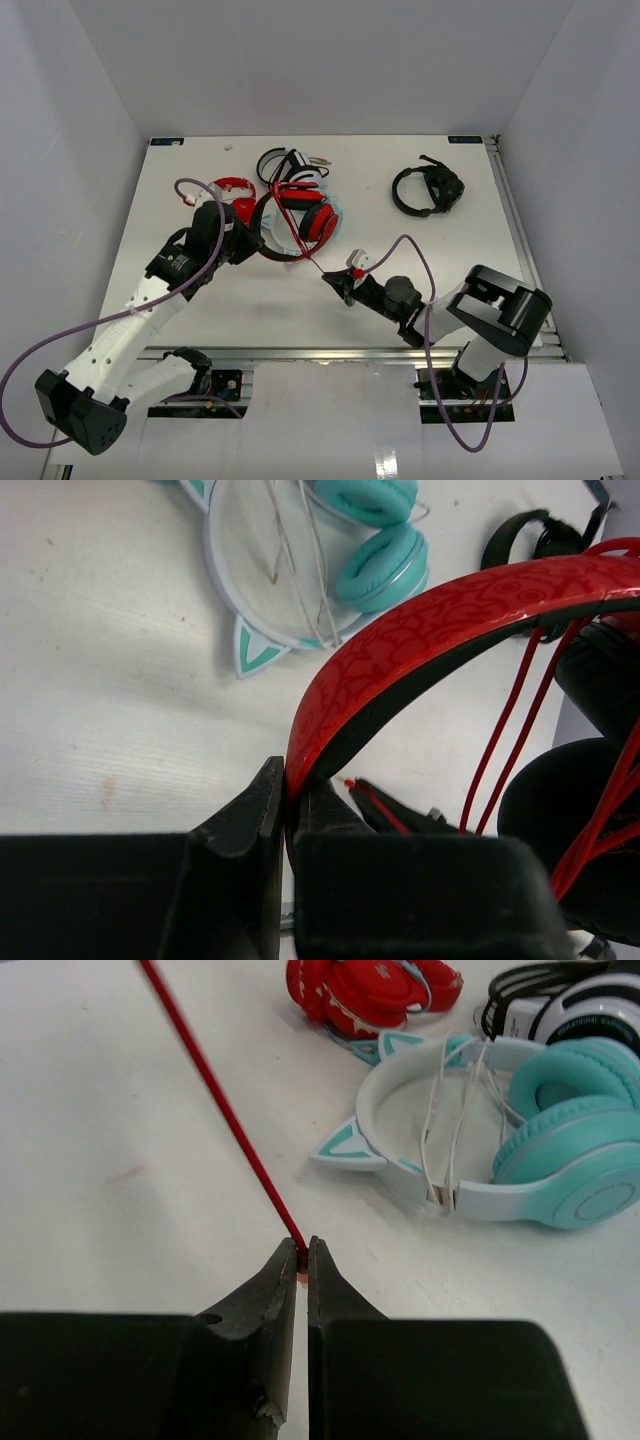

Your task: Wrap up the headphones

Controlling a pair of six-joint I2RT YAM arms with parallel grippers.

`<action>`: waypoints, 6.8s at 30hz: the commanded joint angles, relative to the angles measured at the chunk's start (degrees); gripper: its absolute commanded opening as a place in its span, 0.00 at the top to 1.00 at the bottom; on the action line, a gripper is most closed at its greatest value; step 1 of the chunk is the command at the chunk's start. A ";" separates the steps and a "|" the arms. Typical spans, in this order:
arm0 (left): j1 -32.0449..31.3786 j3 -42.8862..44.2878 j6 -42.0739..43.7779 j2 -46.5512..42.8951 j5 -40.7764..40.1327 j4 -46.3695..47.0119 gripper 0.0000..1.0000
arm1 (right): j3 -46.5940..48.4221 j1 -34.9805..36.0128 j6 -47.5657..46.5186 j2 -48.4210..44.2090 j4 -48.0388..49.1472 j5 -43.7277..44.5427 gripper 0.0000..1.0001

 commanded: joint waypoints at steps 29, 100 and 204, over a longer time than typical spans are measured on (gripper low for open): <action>0.32 -35.20 -15.35 -7.43 15.60 29.57 1.00 | 11.89 -1.43 28.10 14.41 27.93 10.50 0.92; 0.32 -43.92 -2.64 -6.33 5.96 28.54 1.00 | 14.25 -9.04 54.18 21.82 28.02 -9.38 0.80; -18.24 -31.11 15.64 -27.92 -20.28 19.62 0.02 | 20.36 -17.68 22.54 -56.40 -98.72 15.96 0.10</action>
